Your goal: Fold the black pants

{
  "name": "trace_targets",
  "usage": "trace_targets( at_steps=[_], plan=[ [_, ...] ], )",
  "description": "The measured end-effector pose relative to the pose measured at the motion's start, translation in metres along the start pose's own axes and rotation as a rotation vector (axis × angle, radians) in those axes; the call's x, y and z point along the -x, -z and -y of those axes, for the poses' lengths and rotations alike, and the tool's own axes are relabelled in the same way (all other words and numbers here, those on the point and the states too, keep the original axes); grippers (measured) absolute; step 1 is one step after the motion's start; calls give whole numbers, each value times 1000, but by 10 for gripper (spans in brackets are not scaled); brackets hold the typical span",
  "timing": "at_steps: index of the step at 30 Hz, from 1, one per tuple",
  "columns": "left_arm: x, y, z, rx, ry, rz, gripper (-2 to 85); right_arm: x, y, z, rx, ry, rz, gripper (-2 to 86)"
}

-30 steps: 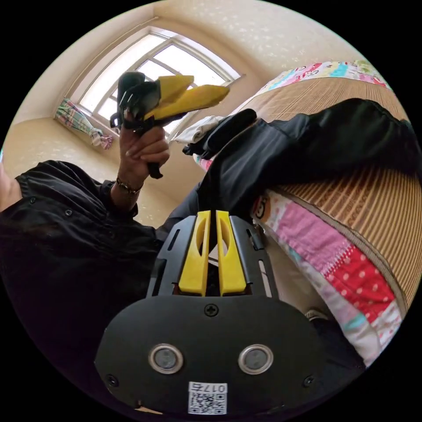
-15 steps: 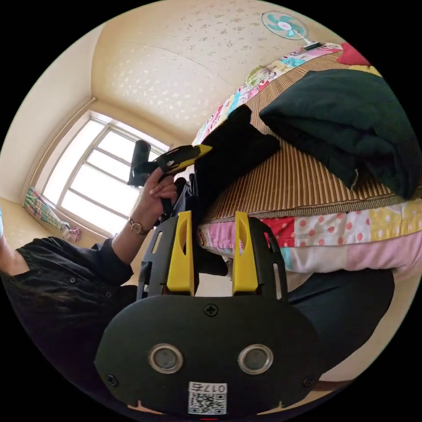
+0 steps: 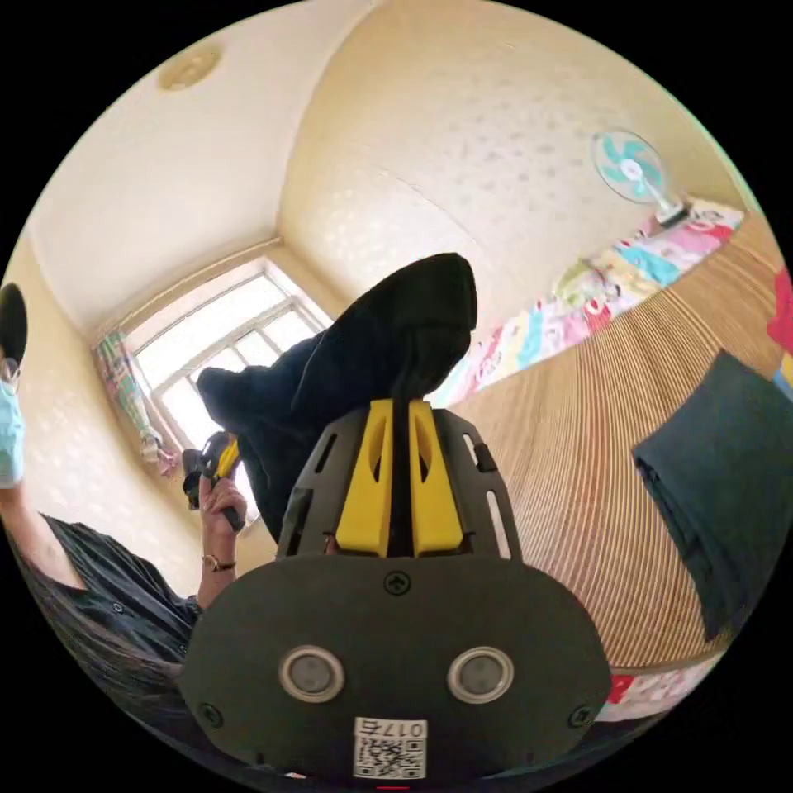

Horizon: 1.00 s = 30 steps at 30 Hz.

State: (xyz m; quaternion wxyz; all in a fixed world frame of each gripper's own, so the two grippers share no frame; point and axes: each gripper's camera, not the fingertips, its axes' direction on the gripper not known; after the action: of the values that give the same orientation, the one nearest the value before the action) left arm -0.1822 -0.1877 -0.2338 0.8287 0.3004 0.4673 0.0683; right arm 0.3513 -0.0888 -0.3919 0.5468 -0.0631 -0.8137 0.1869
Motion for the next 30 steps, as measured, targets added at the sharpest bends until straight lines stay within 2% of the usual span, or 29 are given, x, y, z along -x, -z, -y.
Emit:
trace_targets(
  at_steps=[2,4,7,9,11,15,18,20,22,23,25,27,30],
  plan=[
    [-13,55,23,-165,-29,-25,19,100,30,24,-103,234,21,30],
    [-35,115,49,-358,-83,-71,18,165,50,37,-169,369,19,30],
    [-68,168,76,-518,-182,-93,17,245,81,53,-249,522,125,31],
    [-83,188,91,-580,-212,-127,17,289,96,58,-307,625,132,32],
    [-96,197,108,-599,-238,-130,16,337,99,67,-331,706,39,32],
    [-94,172,161,-658,-207,38,15,364,67,94,-341,718,-51,35],
    [-43,92,255,-512,-93,140,19,341,-14,167,-282,642,-241,39],
    [7,8,331,-332,20,241,29,276,-122,274,-156,433,-405,45],
    [86,-103,385,-53,152,455,45,210,-197,339,-52,290,-562,52],
    [102,-119,385,-4,174,498,46,163,-228,357,20,181,-655,59],
    [150,-153,351,38,143,566,55,104,-251,351,95,82,-655,76],
    [181,-171,302,80,55,525,62,60,-273,317,203,132,-570,91],
    [247,-214,179,332,7,420,85,-20,-303,207,436,208,-573,103]
  ],
)
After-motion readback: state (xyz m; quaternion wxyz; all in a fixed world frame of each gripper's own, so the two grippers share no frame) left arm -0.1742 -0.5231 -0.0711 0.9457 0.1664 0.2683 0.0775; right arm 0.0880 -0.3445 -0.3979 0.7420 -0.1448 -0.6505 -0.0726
